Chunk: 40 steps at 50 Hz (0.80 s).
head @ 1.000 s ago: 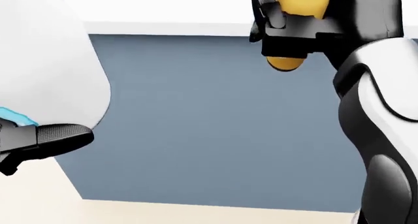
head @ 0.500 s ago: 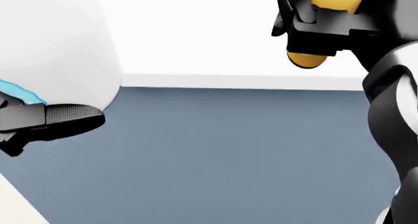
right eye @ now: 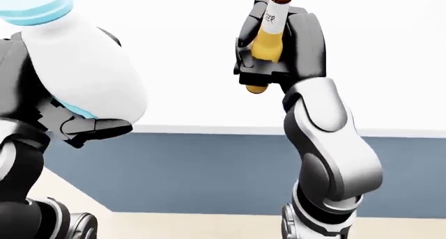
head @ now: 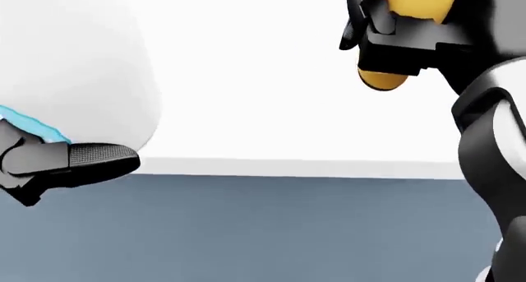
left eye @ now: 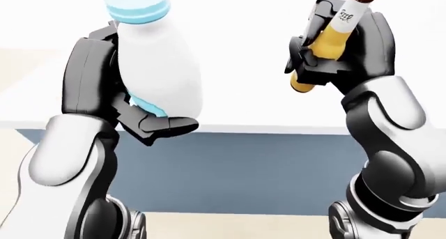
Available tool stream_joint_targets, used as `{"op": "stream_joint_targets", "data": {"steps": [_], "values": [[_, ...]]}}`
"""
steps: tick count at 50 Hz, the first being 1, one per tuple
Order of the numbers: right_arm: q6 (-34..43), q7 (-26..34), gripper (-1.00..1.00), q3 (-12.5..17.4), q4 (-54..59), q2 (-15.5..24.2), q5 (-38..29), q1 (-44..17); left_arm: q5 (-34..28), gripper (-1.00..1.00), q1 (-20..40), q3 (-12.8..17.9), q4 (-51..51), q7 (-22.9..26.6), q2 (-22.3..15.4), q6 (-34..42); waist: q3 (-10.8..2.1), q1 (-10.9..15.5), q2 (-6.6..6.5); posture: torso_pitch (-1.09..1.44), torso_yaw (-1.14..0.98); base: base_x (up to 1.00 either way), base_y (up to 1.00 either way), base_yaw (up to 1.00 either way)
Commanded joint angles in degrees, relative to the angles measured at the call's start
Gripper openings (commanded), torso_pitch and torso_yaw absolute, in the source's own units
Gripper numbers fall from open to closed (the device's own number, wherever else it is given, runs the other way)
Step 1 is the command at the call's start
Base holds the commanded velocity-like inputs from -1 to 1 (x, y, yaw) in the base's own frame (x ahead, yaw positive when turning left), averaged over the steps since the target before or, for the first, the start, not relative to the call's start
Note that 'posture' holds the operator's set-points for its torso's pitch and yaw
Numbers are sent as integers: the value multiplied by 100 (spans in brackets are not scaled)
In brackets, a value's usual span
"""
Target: Move the drinks to the dining counter.
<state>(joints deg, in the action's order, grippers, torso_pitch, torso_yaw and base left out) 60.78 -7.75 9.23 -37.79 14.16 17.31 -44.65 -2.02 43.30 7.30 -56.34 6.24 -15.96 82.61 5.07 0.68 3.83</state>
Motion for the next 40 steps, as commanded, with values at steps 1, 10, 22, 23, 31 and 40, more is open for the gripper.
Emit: {"op": "stream_joint_targets", "data": {"steps": [1, 10, 22, 23, 31, 40], "values": [[-156, 1, -100, -28, -91, 3, 15, -229, -107, -100, 183, 147, -49, -63, -86, -168, -167, 65, 8, 0, 0, 0, 0, 0], [-77, -13, -100, -27, -172, 4, 71, -289, -118, -100, 334, 170, -155, -29, -126, 47, -203, -27, -453, 0, 0, 4, 0, 0], [-91, -10, -100, -35, -149, 24, 78, -319, -136, -100, 376, 144, -121, -26, -128, 49, -318, -13, -316, 0, 0, 1, 0, 0], [-68, -13, -100, -33, -152, 27, 81, -326, -139, -100, 391, 144, -123, -25, -131, 64, -316, -19, -321, 0, 0, 0, 0, 0], [-30, 0, -100, -31, -231, 34, 100, -309, -168, -100, 275, 85, -132, -46, -89, -23, -295, -61, -332, 0, 0, 0, 0, 0], [-81, -3, -100, -42, -256, 13, 95, -241, -391, -100, -143, -286, 366, -140, 160, -805, -301, -64, -304, 0, 0, 0, 0, 0]]}}
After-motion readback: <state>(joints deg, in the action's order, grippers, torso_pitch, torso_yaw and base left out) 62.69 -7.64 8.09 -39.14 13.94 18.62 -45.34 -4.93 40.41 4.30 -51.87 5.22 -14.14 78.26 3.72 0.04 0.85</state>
